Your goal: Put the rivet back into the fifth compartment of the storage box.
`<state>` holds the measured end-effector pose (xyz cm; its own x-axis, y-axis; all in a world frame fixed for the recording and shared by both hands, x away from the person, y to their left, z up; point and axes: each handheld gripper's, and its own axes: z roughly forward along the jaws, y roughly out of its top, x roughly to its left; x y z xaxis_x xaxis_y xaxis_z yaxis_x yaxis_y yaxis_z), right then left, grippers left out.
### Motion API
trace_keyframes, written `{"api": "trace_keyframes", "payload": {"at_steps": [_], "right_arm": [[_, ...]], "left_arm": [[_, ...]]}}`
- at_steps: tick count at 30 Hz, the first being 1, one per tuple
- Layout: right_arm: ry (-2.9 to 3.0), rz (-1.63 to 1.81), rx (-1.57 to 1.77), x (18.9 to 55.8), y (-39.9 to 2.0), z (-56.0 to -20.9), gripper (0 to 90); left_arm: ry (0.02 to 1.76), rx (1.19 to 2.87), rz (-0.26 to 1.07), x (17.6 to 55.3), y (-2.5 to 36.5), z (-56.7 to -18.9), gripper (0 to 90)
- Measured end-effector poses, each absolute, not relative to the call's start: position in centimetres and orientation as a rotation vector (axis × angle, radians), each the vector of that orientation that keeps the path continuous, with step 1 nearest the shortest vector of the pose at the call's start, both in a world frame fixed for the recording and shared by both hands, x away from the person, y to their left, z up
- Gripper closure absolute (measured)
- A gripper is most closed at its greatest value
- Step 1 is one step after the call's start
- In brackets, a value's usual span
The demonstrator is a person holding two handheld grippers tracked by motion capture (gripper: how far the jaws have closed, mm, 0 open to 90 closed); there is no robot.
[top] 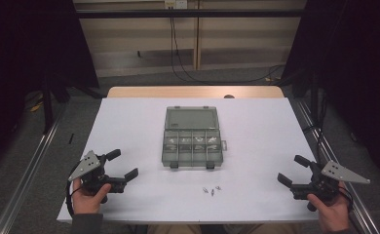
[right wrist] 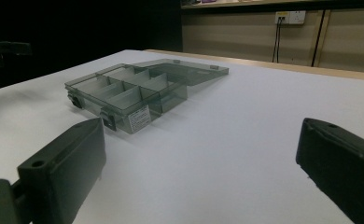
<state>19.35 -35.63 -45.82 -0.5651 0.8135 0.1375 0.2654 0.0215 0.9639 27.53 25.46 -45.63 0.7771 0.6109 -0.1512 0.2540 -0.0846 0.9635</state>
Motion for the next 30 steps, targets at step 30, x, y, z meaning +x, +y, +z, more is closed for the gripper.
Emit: {"api": "trace_keyframes", "payload": {"at_steps": [30], "right_arm": [[1.862, 1.575, 1.09, 19.2, -35.5, -45.9, 1.6]], "left_arm": [[0.663, 1.721, 0.253, 28.1, 21.8, -45.5, 0.0]]}}
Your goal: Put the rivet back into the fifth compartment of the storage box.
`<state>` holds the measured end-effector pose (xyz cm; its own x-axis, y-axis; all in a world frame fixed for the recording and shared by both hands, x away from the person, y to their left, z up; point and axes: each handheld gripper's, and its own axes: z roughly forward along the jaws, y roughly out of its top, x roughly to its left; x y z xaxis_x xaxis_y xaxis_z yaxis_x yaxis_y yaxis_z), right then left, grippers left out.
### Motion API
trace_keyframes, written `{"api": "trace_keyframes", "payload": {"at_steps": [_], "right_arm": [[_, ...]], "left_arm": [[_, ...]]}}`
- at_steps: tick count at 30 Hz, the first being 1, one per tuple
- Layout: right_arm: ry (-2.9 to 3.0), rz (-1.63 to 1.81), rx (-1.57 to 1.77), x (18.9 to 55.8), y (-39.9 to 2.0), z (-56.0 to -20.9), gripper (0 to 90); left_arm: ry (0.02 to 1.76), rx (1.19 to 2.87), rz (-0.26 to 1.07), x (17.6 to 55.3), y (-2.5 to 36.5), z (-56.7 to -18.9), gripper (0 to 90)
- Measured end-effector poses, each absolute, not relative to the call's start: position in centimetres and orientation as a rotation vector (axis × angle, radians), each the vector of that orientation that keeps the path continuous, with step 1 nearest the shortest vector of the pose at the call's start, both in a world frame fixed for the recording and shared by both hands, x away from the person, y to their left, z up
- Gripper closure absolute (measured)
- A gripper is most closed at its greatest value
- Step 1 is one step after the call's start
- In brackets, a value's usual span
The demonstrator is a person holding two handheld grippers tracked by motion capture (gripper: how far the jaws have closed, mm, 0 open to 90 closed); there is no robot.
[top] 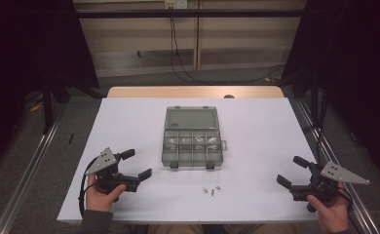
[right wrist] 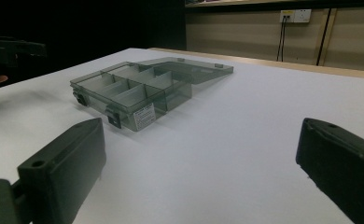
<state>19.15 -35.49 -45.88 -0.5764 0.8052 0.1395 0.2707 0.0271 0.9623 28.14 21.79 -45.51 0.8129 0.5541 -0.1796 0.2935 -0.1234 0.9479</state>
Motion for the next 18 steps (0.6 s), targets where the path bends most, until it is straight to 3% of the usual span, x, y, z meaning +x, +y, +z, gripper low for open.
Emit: {"api": "trace_keyframes", "payload": {"at_steps": [18], "right_arm": [[1.874, 1.57, 1.079, 19.1, -35.4, -45.9, 1.8]], "left_arm": [[0.64, 1.744, 0.216, 28.0, 17.5, -45.1, 0.0]]}}
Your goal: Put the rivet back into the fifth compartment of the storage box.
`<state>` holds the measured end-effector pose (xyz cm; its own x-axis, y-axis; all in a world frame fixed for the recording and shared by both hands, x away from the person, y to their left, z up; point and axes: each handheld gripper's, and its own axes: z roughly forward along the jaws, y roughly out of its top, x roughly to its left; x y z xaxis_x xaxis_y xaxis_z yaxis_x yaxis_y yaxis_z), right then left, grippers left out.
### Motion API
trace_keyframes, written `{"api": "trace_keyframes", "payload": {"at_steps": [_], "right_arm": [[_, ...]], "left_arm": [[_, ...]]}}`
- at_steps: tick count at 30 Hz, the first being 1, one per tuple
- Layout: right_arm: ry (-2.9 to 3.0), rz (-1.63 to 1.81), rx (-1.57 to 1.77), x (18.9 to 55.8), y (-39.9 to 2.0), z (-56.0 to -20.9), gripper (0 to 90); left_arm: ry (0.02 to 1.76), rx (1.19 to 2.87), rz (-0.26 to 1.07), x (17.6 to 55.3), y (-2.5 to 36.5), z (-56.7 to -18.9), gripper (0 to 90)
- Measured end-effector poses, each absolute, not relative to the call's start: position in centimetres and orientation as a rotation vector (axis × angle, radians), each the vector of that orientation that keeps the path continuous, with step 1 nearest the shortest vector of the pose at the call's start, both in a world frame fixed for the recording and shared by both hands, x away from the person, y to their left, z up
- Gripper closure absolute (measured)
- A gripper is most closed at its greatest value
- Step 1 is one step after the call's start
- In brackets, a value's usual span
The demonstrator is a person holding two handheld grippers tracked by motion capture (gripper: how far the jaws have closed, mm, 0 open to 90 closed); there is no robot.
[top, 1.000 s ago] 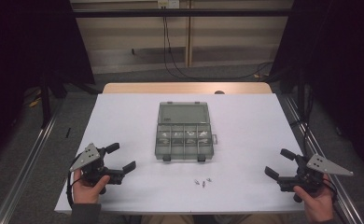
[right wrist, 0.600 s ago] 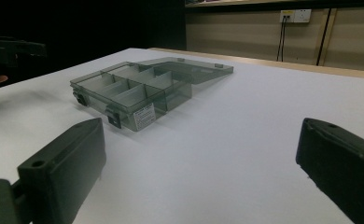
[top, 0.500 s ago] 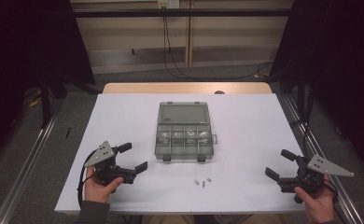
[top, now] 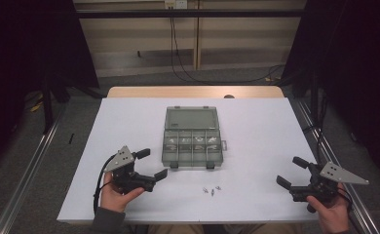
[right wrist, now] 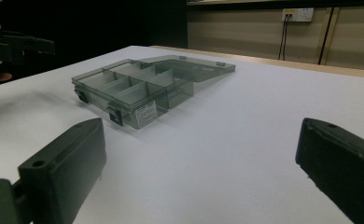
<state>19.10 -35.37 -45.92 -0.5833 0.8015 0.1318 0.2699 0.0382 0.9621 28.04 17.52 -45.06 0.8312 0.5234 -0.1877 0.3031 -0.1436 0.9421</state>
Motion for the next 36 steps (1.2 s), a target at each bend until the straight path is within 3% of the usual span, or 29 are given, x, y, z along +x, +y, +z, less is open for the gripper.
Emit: {"api": "trace_keyframes", "payload": {"at_steps": [23, 36], "right_arm": [[1.882, 1.564, 1.075, 19.1, -35.3, -45.9, 1.9], [1.886, 1.564, 1.074, 19.0, -35.3, -45.9, 1.8]], "left_arm": [[0.584, 1.914, 0.142, 27.6, 11.3, -46.2, 0.3], [0.548, 1.952, 0.123, 27.3, 9.0, -46.5, 5.0]]}}
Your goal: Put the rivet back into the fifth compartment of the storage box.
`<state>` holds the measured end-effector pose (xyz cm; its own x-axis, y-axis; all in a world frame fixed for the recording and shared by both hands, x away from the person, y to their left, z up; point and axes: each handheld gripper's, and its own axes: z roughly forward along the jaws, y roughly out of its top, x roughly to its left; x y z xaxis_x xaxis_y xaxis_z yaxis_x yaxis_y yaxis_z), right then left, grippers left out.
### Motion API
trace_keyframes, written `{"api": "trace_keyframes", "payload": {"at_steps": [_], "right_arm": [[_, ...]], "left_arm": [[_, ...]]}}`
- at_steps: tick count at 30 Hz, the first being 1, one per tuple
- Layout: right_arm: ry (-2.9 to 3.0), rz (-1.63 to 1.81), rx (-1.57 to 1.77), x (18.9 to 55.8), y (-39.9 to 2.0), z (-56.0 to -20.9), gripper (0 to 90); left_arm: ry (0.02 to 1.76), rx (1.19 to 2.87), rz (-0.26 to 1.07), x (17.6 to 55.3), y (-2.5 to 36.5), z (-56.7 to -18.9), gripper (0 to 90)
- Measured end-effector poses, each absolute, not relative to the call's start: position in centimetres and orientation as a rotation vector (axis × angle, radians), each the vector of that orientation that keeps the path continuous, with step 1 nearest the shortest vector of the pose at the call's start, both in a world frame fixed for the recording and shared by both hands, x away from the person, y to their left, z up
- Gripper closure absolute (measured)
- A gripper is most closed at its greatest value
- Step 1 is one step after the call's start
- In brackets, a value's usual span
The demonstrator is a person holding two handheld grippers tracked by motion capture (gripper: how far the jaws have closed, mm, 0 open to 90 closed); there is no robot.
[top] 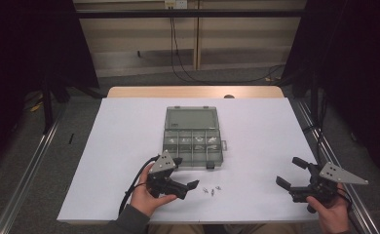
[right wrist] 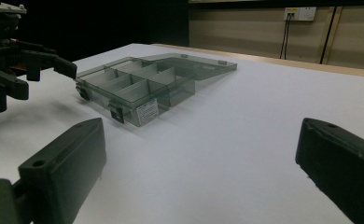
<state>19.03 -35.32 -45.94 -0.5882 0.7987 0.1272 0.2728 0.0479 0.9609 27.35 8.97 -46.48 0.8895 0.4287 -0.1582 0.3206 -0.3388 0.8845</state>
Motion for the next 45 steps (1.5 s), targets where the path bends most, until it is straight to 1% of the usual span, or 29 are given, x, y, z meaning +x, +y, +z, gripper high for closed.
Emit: {"api": "trace_keyframes", "payload": {"at_steps": [7, 14, 15, 17, 19, 20, 23, 24, 27, 28, 29, 30, 39, 41, 44, 45], "right_arm": [[1.882, 1.566, 1.079, 19.0, -35.4, -45.9, 1.8], [1.883, 1.566, 1.08, 19.0, -35.4, -46.0, 1.8], [1.883, 1.566, 1.08, 19.0, -35.4, -46.0, 1.8], [1.883, 1.564, 1.081, 19.0, -35.5, -46.0, 1.9], [1.883, 1.561, 1.083, 19.0, -35.5, -46.0, 1.9], [1.884, 1.562, 1.083, 19.0, -35.5, -46.0, 1.8], [1.884, 1.561, 1.083, 19.0, -35.5, -46.0, 1.8], [1.884, 1.562, 1.083, 19.0, -35.5, -46.0, 1.9], [1.885, 1.561, 1.08, 19.0, -35.5, -46.0, 1.9], [1.884, 1.562, 1.08, 18.9, -35.5, -46.0, 1.9], [1.884, 1.562, 1.08, 18.9, -35.5, -46.0, 1.9], [1.883, 1.56, 1.079, 18.9, -35.5, -46.0, 1.8], [1.884, 1.557, 1.079, 18.9, -35.5, -46.0, 1.8], [1.884, 1.558, 1.079, 18.9, -35.5, -46.0, 1.8], [1.884, 1.558, 1.079, 18.9, -35.5, -46.0, 1.8], [1.884, 1.558, 1.079, 18.9, -35.5, -46.0, 1.8]], "left_arm": [[0.533, 1.999, 0.105, 27.1, 7.8, -46.9, 11.0], [0.506, 2.047, 0.074, 26.9, 6.9, -47.4, 26.4], [0.503, 2.055, 0.068, 26.9, 6.8, -47.4, 26.4], [0.5, 2.07, 0.064, 26.8, 6.6, -47.5, 29.8], [0.495, 2.079, 0.053, 26.7, 6.4, -47.6, 35.8], [0.48, 2.097, 0.049, 26.6, 6.2, -47.6, 40.3], [0.473, 2.114, 0.043, 26.6, 6.0, -47.7, 46.8], [0.467, 2.123, 0.036, 26.5, 5.9, -47.8, 46.8], [0.452, 2.152, 0.032, 26.3, 5.5, -48.0, 52.0], [0.446, 2.166, 0.034, 26.3, 5.4, -48.1, 55.8], [0.447, 2.17, 0.035, 26.3, 5.3, -48.1, 55.8], [0.447, 2.173, 0.033, 26.3, 5.2, -48.1, 57.9], [0.439, 2.221, 0.035, 26.2, 4.5, -48.6, 62.1], [0.428, 2.232, 0.039, 26.2, 4.4, -48.6, 63.8], [0.424, 2.238, 0.046, 26.1, 4.3, -48.6, 69.3], [0.424, 2.237, 0.049, 26.0, 4.3, -48.6, 69.3]]}}
